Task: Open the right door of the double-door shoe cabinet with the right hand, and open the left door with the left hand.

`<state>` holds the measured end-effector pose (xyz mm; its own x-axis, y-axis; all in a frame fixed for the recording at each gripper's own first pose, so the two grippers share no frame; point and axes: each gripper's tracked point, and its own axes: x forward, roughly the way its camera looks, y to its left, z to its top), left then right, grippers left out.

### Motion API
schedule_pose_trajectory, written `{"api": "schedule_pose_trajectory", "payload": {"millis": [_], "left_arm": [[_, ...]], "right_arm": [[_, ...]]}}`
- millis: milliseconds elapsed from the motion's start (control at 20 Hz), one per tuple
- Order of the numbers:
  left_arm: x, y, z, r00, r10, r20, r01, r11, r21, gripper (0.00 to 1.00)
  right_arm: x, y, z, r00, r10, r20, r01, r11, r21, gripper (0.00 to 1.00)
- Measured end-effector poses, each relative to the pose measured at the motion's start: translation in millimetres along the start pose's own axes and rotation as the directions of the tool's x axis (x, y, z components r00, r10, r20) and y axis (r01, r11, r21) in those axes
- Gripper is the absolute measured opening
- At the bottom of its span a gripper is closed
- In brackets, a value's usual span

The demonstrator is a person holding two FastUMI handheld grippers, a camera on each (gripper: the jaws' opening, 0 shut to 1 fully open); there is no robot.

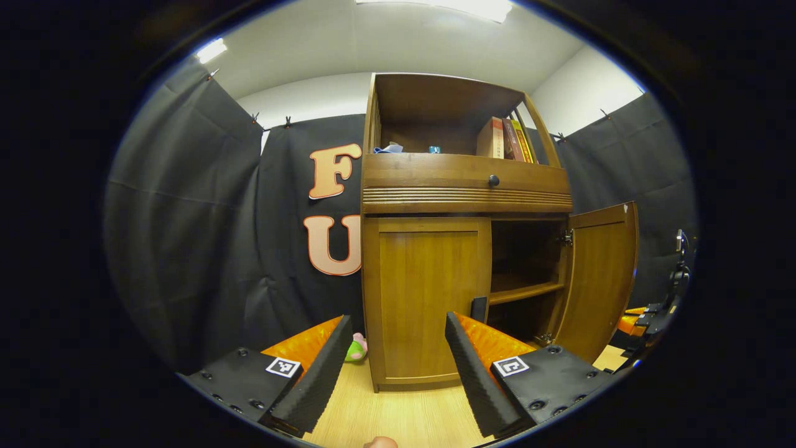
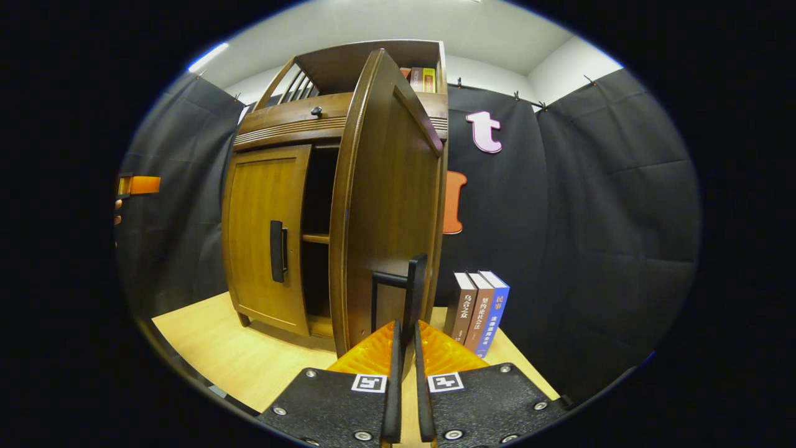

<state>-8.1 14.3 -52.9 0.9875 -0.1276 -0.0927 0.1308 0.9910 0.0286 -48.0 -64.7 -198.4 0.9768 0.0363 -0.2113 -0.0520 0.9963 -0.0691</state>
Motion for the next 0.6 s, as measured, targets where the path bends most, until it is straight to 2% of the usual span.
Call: {"api": "schedule_pose_trajectory", "payload": {"millis": [100,150,200,450,600], "left_arm": [[0,0,-1,1.0,-0.002,-0.001,0.002,1.0,0.003,0.96],[1,-1,-1,1.0,-0.005,-0.003,0.005,1.0,0.002,0.96],[2,-2,-2,1.0,-0.007,-0.006,0.007,1.0,0.001,0.96],[3,-8,-8,1.0,-0.018,-0.026,0.017,1.0,-0.01,0.96],[7,-12,-10,0.999,-0.026,-0.022,0.026,1.0,-0.007,0.97]], "right_arm": [[-3,-11,-2,1.0,0.001,0.003,-0.001,1.0,0.0,0.1],[-3,-16,-3,1.0,0.001,0.005,-0.001,1.0,0.003,0.19],[-3,-22,-4,1.0,0.001,0.008,-0.001,1.0,0.011,0.09],[-8,-45,-7,1.0,-0.004,0.024,0.003,0.999,0.034,0.08],[-9,-65,-10,0.999,-0.03,0.024,0.029,0.999,0.03,0.08]]}}
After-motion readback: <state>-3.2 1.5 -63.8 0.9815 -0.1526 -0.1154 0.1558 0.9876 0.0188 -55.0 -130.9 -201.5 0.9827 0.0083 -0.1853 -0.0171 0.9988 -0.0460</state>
